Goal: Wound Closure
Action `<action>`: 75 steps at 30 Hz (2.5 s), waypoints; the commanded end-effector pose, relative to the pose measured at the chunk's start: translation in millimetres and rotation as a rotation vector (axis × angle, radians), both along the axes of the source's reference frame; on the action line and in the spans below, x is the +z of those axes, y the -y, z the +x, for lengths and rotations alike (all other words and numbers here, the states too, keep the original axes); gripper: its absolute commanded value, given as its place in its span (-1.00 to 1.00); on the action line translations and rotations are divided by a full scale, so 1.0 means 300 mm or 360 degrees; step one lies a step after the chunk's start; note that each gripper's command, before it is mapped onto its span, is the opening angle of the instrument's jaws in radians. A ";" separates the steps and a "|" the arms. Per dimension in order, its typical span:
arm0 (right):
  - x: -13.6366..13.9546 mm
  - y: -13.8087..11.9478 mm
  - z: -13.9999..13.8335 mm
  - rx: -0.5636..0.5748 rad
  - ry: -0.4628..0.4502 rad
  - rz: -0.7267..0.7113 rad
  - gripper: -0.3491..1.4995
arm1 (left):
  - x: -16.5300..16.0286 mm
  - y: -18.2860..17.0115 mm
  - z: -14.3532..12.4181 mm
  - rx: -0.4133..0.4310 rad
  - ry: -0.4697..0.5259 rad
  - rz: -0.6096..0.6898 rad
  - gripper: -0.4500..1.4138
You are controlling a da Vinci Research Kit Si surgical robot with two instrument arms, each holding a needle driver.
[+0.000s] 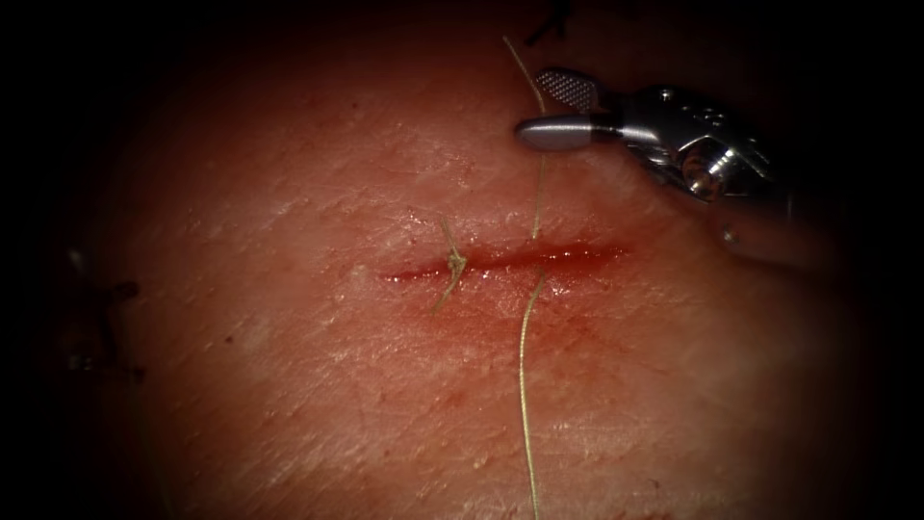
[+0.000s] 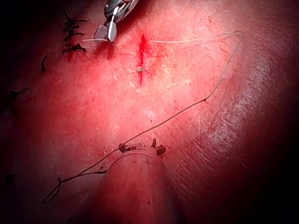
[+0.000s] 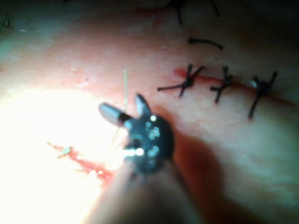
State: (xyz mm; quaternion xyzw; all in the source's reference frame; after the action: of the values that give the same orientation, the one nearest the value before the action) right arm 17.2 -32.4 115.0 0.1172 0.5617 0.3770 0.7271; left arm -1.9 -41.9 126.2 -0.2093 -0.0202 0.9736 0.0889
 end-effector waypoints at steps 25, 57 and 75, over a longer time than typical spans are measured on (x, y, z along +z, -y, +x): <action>0.0003 0.0086 -0.0036 -0.0053 -0.0004 -0.0061 0.82 | -0.068 -0.027 0.0133 0.0009 0.0475 0.0328 0.12; -0.0198 0.0159 -0.0251 -0.0033 0.0078 -0.0134 0.80 | -0.015 0.001 -0.0872 -0.0559 0.1269 0.0852 0.27; -0.0173 0.0191 -0.0250 -0.0048 0.0082 -0.0148 0.80 | -0.013 0.004 -0.0943 0.0694 0.0811 0.0087 0.46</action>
State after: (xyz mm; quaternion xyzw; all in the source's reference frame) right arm 9.1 -38.4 109.3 0.0824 0.5572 0.3428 0.7518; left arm -29.6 -43.2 121.7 -0.4272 -0.1125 0.8868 -0.1356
